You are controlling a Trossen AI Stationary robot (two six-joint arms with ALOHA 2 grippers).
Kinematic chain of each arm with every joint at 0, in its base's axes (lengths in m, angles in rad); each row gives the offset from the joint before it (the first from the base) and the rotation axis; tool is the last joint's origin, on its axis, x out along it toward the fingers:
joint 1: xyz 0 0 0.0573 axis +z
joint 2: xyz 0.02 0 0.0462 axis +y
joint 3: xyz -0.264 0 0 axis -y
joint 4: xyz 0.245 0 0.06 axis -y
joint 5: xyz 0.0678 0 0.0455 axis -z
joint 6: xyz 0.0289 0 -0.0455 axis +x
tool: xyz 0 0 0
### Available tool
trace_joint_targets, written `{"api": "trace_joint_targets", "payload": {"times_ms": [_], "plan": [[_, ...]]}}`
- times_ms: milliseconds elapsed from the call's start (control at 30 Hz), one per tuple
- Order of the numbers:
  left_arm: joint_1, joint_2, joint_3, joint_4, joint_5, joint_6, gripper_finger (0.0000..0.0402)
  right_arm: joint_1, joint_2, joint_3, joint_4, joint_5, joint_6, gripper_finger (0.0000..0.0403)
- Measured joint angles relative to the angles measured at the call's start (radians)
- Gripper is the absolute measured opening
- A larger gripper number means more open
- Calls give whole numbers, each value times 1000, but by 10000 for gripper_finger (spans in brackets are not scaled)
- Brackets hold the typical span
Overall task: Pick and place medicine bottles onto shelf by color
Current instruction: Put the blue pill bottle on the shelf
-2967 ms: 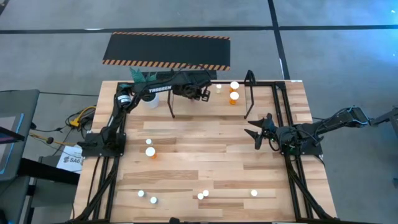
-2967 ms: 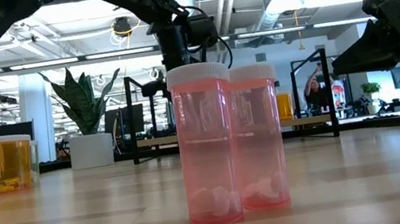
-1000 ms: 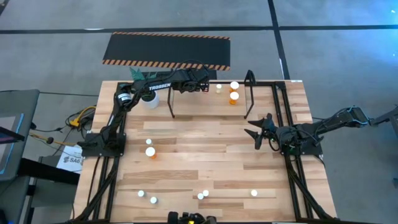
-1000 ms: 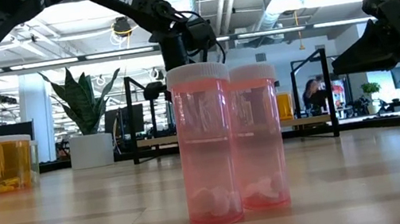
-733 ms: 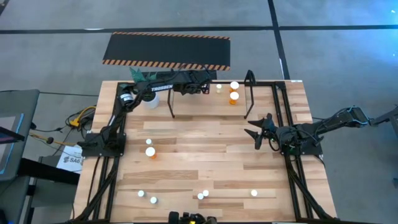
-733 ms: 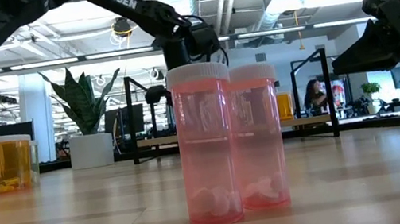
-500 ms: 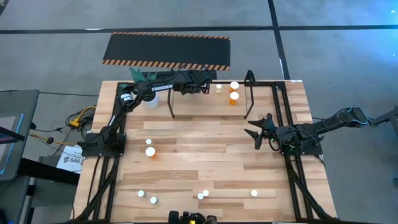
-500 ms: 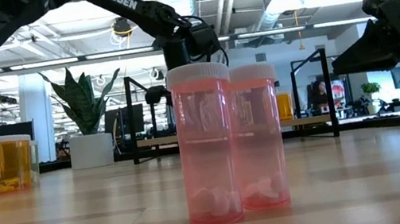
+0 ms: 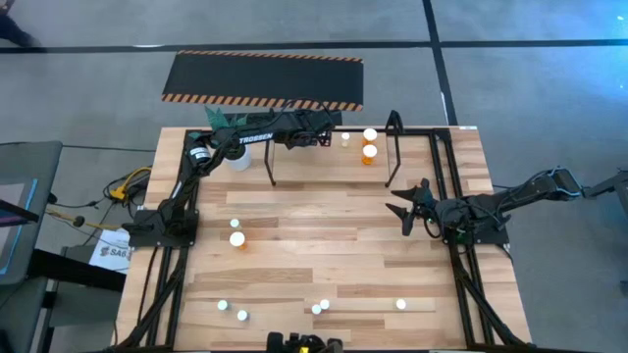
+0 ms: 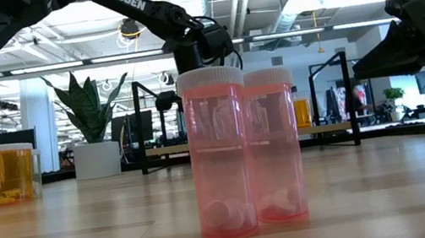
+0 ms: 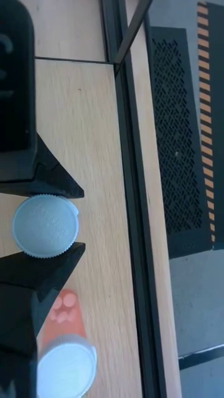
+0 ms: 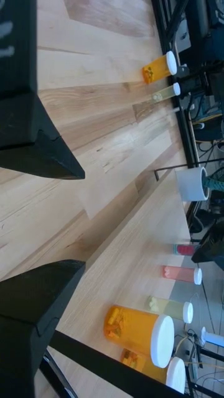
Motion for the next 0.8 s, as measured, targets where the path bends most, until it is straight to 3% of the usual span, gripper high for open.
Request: {"api": "trace_joint_targets", "payload": {"times_ms": [800], "plan": [[0, 0, 0, -2, 6, -4, 129, 0, 0, 0, 0, 0, 0, 244]]}}
